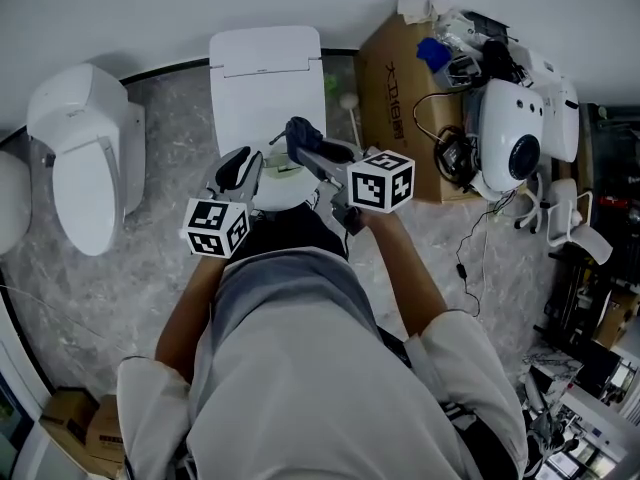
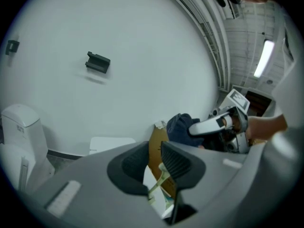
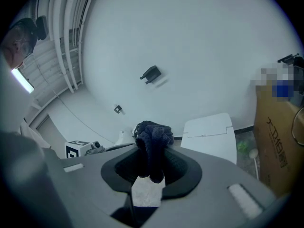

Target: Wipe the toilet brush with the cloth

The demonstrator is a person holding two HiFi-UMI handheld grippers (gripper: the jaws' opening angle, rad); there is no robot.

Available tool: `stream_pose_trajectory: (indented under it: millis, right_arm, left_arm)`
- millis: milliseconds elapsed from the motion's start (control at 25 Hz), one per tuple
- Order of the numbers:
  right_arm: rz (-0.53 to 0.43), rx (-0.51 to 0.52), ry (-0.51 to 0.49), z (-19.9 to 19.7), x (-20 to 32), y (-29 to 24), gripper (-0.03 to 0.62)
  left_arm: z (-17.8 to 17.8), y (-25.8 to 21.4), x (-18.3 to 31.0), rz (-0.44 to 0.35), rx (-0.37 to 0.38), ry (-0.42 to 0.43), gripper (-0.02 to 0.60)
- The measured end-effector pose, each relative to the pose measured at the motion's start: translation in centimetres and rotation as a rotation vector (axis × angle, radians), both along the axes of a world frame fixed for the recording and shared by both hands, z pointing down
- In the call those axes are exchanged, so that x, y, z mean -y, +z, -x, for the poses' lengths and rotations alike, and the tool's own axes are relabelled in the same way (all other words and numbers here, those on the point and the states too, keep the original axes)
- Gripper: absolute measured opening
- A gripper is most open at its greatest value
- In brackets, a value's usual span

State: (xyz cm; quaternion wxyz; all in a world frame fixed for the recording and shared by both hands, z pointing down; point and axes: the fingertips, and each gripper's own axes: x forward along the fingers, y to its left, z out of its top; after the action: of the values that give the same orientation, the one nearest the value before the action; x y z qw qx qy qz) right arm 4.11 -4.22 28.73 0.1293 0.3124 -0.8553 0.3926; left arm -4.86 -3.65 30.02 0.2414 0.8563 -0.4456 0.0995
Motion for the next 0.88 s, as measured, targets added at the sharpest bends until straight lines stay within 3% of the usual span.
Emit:
stream_pose_trajectory:
  millis: [360,680,880]
  right_arm:
    - [-0.101,-0.016,0.004,-0.9,0.3,-3.5,0.092]
    - [-0.201,-0.045,0.057,-2.4,-0.4,-6.9,0.094]
    - [-0.268,-0.060,0.105,-3.3,-0.8,-9.3,0.093]
  left_arm:
    - [1.2,-3.7,-0.7,-0.001,-0.065,0.000,0.000]
    - [2.4,-8.4,-0.8,-0.058,-0.123,-0.026,0.000]
    - [3.1,-11.4,-1.0,-0.106,-0.118,-0.028,0.000]
